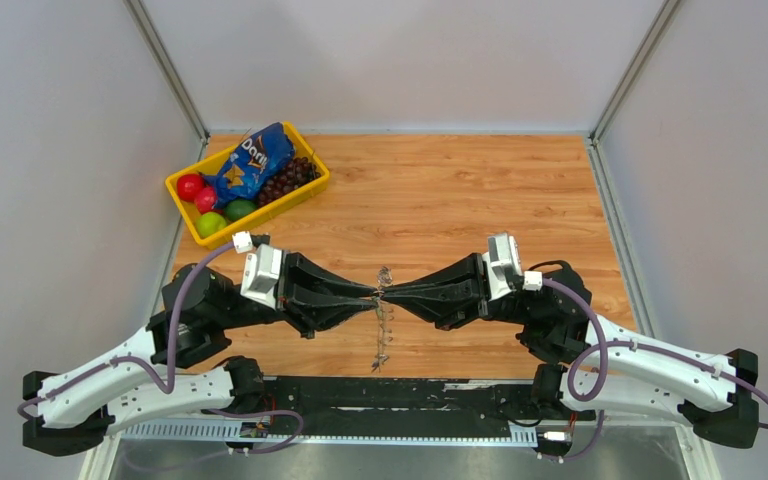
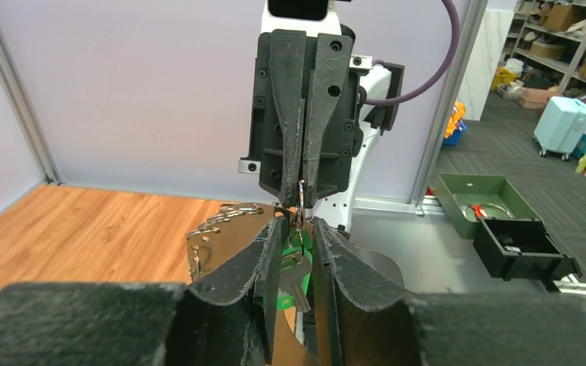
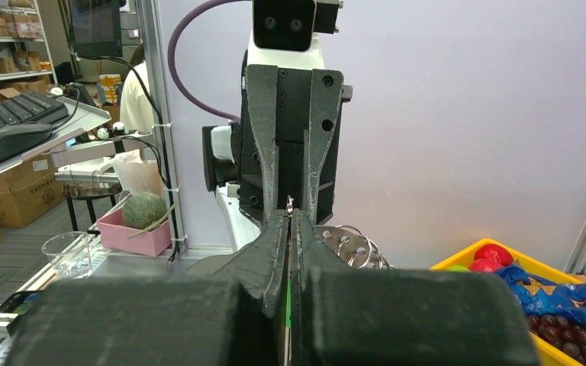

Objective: Put the keys on the keyring

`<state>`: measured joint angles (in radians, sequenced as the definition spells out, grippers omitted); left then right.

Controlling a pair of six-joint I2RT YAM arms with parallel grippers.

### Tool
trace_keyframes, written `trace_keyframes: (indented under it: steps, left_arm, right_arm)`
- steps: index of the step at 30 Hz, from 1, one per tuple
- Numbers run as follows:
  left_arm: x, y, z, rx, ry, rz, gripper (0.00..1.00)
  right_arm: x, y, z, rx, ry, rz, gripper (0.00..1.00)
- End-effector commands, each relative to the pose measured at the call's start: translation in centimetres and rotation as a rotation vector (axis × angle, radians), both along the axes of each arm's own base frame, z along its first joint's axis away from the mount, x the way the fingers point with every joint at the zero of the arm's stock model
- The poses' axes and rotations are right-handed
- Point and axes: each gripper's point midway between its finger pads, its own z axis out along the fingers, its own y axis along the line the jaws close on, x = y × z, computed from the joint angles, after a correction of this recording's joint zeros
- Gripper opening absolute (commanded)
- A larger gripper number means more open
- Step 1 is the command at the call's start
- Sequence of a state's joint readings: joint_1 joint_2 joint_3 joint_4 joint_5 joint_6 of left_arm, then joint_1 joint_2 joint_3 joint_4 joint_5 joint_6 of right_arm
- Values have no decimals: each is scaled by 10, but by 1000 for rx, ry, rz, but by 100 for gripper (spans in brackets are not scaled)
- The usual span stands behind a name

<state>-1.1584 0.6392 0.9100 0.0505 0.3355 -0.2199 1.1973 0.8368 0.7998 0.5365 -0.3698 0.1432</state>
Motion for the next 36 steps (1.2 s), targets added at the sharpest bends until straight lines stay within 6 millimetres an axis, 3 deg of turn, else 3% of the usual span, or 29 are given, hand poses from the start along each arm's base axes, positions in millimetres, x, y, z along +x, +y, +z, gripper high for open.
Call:
trace_keyframes:
  steps: [1, 7, 12, 21, 25, 32, 36]
  left_arm:
    - [-5, 4, 26, -63, -27, -14, 29]
    - [-3, 5, 28, -71, -24, -3, 20]
    - [5, 3, 27, -62, -2, 33, 1]
    - [16, 0, 15, 22, 24, 88, 0]
    - [21, -2, 1, 108, 33, 109, 0]
    - [28, 2, -27, 266, 41, 153, 0]
    - [24, 3, -38, 350, 21, 125, 0]
  right_arm:
    - [-9, -15, 39, 116, -61, 5, 0]
    - [-9, -15, 38, 110, -64, 4, 0]
    - [-10, -13, 34, 94, -61, 10, 0]
    - [-6, -14, 25, -4, -22, -14, 1]
    - [4, -22, 18, -85, 29, -81, 21]
    - [19, -45, -7, -292, 110, -204, 34]
    - [23, -47, -25, -433, 160, -237, 39]
